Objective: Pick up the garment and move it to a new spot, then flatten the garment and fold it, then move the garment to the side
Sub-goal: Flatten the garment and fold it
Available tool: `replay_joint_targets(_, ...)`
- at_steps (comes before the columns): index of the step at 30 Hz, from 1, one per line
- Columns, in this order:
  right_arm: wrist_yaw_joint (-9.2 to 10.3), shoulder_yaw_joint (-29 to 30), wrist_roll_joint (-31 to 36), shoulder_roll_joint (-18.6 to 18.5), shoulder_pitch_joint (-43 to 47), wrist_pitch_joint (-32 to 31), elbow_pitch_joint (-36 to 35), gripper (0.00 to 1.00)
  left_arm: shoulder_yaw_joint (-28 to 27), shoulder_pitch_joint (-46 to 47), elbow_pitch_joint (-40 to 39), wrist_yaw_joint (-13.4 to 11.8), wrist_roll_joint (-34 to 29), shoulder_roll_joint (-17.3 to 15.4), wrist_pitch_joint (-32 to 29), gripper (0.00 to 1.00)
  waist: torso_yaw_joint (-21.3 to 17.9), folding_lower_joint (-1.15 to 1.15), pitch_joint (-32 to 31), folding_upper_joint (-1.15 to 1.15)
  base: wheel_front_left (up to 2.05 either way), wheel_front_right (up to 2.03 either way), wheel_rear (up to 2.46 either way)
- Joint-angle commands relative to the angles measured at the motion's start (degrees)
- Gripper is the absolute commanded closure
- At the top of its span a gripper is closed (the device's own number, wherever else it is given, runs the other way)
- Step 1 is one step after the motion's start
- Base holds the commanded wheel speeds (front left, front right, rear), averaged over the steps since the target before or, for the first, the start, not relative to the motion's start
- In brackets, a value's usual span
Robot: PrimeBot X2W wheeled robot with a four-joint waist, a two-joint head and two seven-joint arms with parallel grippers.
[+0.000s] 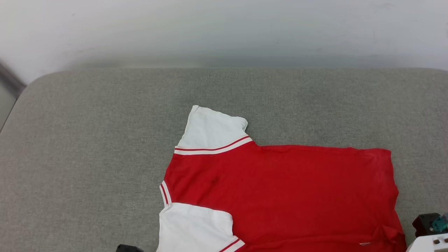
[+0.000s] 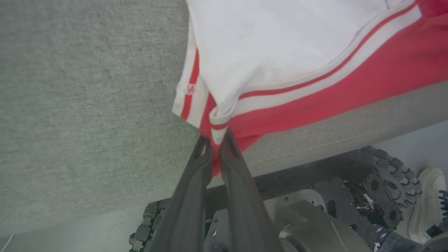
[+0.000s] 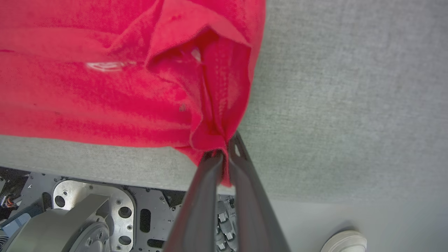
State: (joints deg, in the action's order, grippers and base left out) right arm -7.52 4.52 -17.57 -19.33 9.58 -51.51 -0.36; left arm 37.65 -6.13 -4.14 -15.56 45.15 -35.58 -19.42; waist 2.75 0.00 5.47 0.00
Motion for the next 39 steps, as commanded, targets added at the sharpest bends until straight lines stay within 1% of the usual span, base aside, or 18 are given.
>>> replay_joint_targets(1, 0.06, -0.20, 0.22, 0.16, -0.11, 0.45, 0.10, 0.58, -0.03, 0.64, 0.41, 0.26, 0.14, -0.12, 0.30, 0.68, 0.04, 0.00, -0.02, 0.00, 0.00, 0.00, 0.00)
replay_joint_targets(2, 0.06, -0.19, 0.07, 0.39, -0.36, 1.15, 0.42, 0.00, 0.01, 0.78, 1.10, 0.46, -0.07, 0.07, 0.68, 0.00, 0.07, 0.00, -0.04, 0.00, 0.00, 0.00, 0.00)
replay_joint_targets(7, 0.05, 0.16, 0.65, 0.58, -1.15, 3.81, 1.87, 0.00, -0.39, 1.92, 3.08, 1.57, -0.80, 0.51, 3.14, 0.00, 0.24, 0.00, -0.73, 0.00, 0.00, 0.00, 0.00)
replay_joint_targets(10, 0.05, 0.28, 0.30, 1.11, -1.28, 4.85, 2.35, 0.00, -1.52, 2.51, 2.84, 2.27, -1.37, 0.93, 6.50, 0.00, 0.25, 0.00, -1.52, 0.00, 0.00, 0.00, 0.00)
replay_joint_targets(13, 0.05, 1.33, -1.26, 1.89, -2.24, 6.67, 1.66, 0.00, -2.83, 3.46, 2.86, 1.56, -2.78, 1.19, 10.32, 0.00, 0.18, 0.00, -2.33, 0.00, 0.00, 0.00, 0.00)
replay_joint_targets(15, 0.05, 1.84, -1.65, 2.21, -3.10, 8.98, 0.85, 0.00, -3.94, 4.16, 2.78, 1.09, -3.54, 1.61, 13.13, 0.00, 0.02, 0.00, -2.89, 0.00, 0.00, 0.00, 0.00)
replay_joint_targets(17, 0.05, 2.23, -2.07, 2.67, -4.39, 12.50, -0.52, 0.00, -5.05, 4.94, 2.34, 1.09, -4.42, 1.96, 16.48, 0.00, -0.21, 0.00, -3.30, 0.00, 0.00, 0.00, 0.00)
replay_joint_targets(19, 0.06, 3.18, -1.95, 2.88, -5.96, 17.30, -2.03, 0.00, -7.29, 6.26, 1.43, 0.35, -5.52, 3.04, 21.69, 0.00, -0.37, 0.00, -3.53, 0.00, 0.00, 0.00, 0.00)
replay_joint_targets(23, 0.05, 3.24, -1.41, 3.68, -8.22, 26.34, -4.86, 0.00, -9.47, 7.59, 0.45, -0.55, -7.95, 4.16, 29.31, 0.00, -0.60, 0.00, -3.79, 0.00, 0.00, 0.00, 0.00)
replay_joint_targets(25, 0.05, 2.19, -0.81, 3.42, -8.83, 30.63, -6.31, 0.00, -10.03, 7.79, 0.64, -1.04, -8.81, 4.72, 31.24, 0.00, -0.72, 0.00, -3.79, 0.00, 0.00, 0.00, 0.00)
replay_joint_targets(29, 0.05, 0.06, -0.11, 3.02, -9.53, 39.13, -7.79, 0.00, -11.16, 7.88, 0.72, -0.47, -9.53, 6.24, 33.55, 0.00, -1.00, 0.00, -3.76, 0.00, 0.00, 0.00, 0.00)
replay_joint_targets(30, 0.05, -0.17, -0.16, 3.31, -9.52, 40.85, -7.80, 0.00, -11.62, 7.80, 0.66, -0.24, -9.64, 6.91, 33.89, 0.00, -1.03, 0.00, -3.76, 0.00, 0.00, 0.00, 0.00)
replay_joint_targets(33, 0.05, -0.60, 0.13, 4.59, -8.86, 45.68, -7.52, 0.00, -13.26, 7.76, 0.82, 1.63, -10.58, 8.69, 34.55, 0.00, -0.98, 0.00, -3.57, 0.00, 0.00, 0.00, 0.00)
replay_joint_targets(37, 0.05, -1.15, 1.46, 6.27, -8.33, 50.56, -6.66, 0.00, -17.00, 7.26, 0.00, 4.99, -13.85, 12.35, 34.67, 0.00, -1.24, 0.00, -3.00, 0.00, 0.00, 0.00, 0.00)
replay_joint_targets(39, 0.05, -1.56, 1.81, 7.09, -8.15, 52.00, -6.02, 0.00, -18.53, 6.63, 0.31, 6.69, -15.88, 13.64, 34.64, 0.00, -1.50, 0.00, -2.55, 0.00, 0.00, 0.00, 0.00)
